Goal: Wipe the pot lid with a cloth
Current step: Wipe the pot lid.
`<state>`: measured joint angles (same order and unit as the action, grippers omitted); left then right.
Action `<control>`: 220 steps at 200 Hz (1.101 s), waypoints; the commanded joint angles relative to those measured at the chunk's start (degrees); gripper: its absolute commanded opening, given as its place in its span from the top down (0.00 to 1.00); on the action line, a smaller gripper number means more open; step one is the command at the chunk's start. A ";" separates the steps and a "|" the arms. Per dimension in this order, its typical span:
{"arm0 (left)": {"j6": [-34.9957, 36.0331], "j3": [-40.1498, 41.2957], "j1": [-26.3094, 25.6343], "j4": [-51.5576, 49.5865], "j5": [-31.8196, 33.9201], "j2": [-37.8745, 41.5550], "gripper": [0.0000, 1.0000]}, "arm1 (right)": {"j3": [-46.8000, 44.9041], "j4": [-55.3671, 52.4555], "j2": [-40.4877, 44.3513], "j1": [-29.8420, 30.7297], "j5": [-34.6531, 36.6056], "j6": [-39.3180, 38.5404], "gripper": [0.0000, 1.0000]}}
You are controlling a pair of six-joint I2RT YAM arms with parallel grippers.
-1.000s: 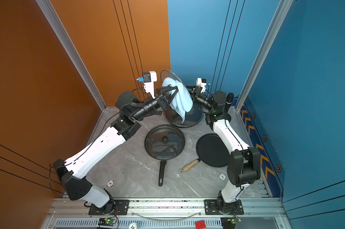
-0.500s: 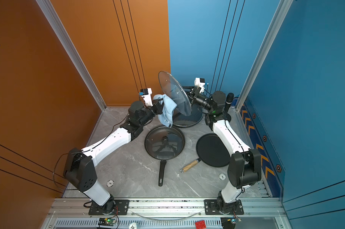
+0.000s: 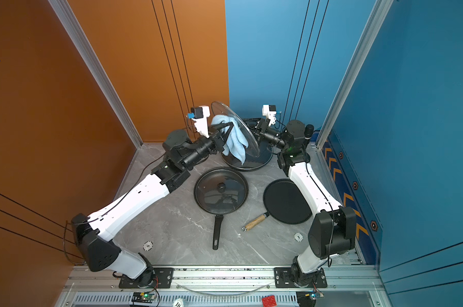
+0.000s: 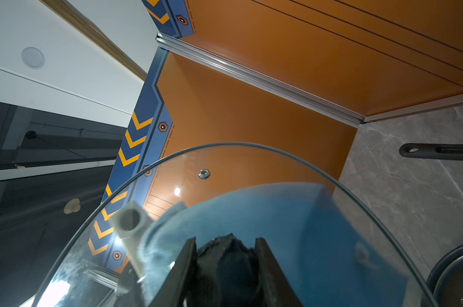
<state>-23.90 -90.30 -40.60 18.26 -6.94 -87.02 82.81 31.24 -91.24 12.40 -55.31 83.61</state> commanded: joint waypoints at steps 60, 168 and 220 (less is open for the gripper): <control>-0.70 0.78 6.43 8.94 2.44 0.82 1.00 | 1.22 -1.24 4.32 2.91 -0.28 -5.49 0.95; -10.21 20.25 7.56 9.30 16.78 2.14 1.00 | -0.98 9.31 5.40 2.95 2.53 3.05 0.95; -3.92 16.42 6.18 3.69 14.94 8.24 1.00 | -1.59 8.60 3.47 2.21 3.99 2.61 0.95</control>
<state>-31.94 -70.26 -33.36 22.83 8.60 -83.70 81.12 34.72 -87.96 14.98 -53.71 85.38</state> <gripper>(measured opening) 0.075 0.331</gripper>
